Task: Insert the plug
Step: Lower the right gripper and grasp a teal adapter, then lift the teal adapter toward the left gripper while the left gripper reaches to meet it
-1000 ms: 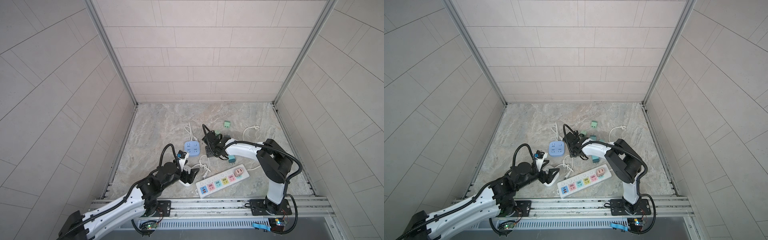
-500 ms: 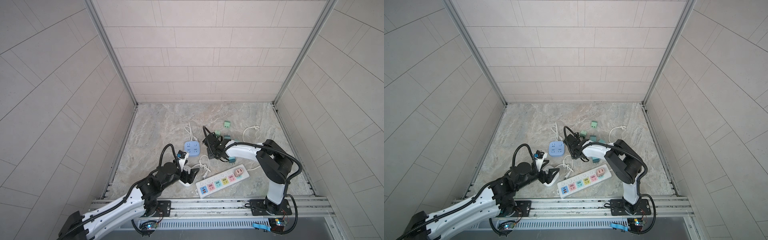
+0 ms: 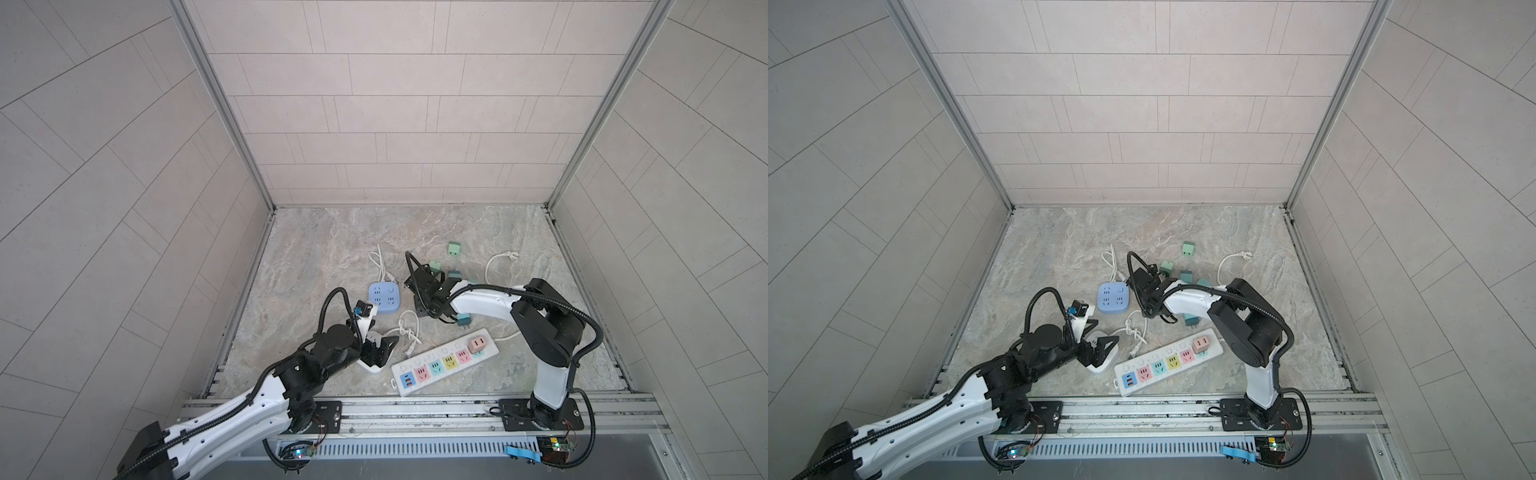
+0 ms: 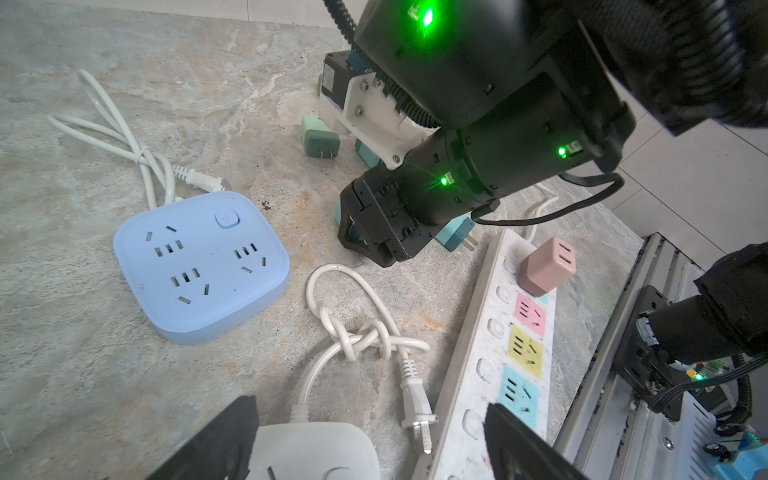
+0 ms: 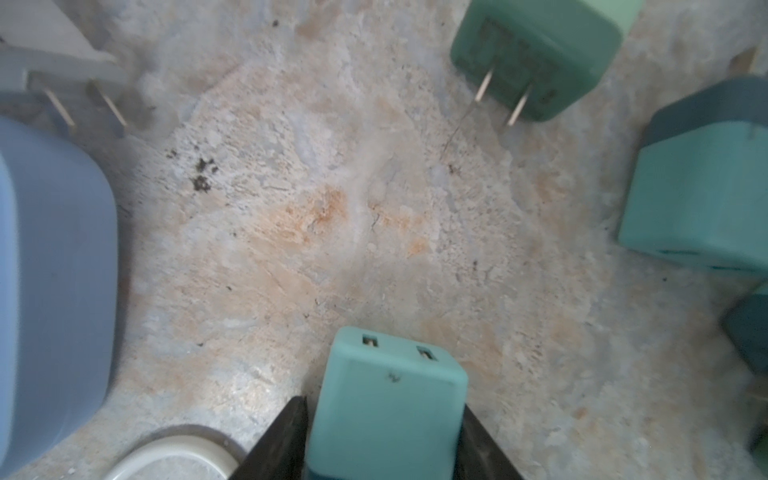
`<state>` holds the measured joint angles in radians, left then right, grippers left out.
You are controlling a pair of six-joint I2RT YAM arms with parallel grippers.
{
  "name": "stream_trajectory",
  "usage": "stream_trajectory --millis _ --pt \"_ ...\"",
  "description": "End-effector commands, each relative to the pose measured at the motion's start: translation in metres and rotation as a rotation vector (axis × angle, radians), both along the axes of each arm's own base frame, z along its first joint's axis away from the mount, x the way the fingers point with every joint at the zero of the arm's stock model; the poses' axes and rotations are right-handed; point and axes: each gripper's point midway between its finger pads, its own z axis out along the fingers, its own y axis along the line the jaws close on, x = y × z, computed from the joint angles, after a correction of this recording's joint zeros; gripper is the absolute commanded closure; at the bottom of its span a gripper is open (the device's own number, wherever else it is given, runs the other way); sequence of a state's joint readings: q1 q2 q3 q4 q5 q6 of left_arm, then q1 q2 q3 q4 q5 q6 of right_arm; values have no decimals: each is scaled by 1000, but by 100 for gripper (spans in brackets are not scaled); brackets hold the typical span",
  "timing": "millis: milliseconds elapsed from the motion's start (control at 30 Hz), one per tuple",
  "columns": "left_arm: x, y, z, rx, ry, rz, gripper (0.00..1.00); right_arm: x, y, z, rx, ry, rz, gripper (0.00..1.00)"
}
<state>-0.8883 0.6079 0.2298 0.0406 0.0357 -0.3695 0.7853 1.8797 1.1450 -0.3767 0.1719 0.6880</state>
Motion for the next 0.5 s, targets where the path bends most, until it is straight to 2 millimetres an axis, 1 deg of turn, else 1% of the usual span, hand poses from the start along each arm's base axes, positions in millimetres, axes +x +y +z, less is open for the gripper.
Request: stream_trajectory --millis 0,67,167,267,300,367,467 --pt "4 -1 8 -30 -14 18 8 -7 -3 -16 -38 45 13 44" --pt "4 0 6 -28 -12 18 8 -8 -3 -17 -38 44 15 46" --pt "5 0 8 -30 -14 26 8 -8 -2 -17 -40 46 21 51" --pt "4 0 7 -31 -7 26 8 -9 -4 -18 -50 43 28 60" --pt "5 0 7 -33 -7 31 8 -8 -4 -15 -47 37 31 66" --pt "6 2 6 -33 -2 46 8 -8 -3 -9 -33 24 42 71" --pt "9 4 7 -37 18 79 8 -8 -2 9 -9 -17 72 72"
